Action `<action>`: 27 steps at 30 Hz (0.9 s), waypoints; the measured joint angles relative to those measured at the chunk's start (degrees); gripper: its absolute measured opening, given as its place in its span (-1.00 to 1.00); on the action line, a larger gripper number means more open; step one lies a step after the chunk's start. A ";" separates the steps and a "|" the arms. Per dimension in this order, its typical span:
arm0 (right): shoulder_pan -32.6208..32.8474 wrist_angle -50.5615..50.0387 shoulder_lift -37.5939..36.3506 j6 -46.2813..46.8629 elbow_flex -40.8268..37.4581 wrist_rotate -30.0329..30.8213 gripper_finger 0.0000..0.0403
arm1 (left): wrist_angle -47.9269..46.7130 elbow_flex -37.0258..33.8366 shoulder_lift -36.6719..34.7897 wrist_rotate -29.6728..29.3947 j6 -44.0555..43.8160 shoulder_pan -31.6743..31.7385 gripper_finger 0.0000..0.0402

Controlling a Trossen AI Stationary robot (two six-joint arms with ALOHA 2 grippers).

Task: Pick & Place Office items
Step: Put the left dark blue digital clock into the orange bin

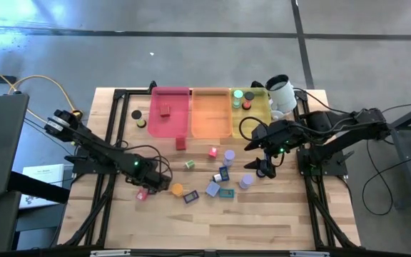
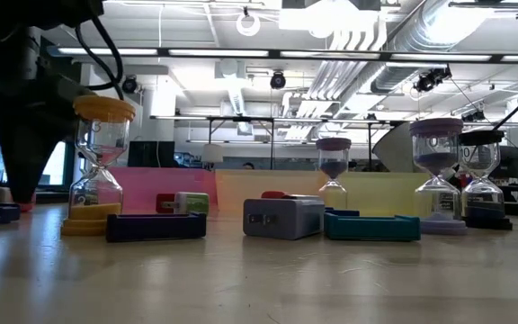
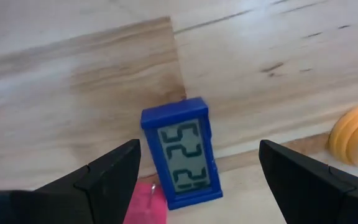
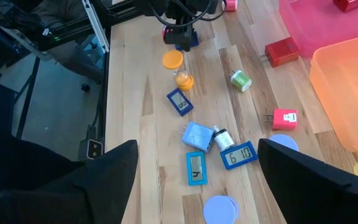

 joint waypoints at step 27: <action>0.00 0.00 -0.01 -1.47 0.00 0.20 0.59 | -2.14 0.17 8.26 -1.37 0.22 -1.19 0.04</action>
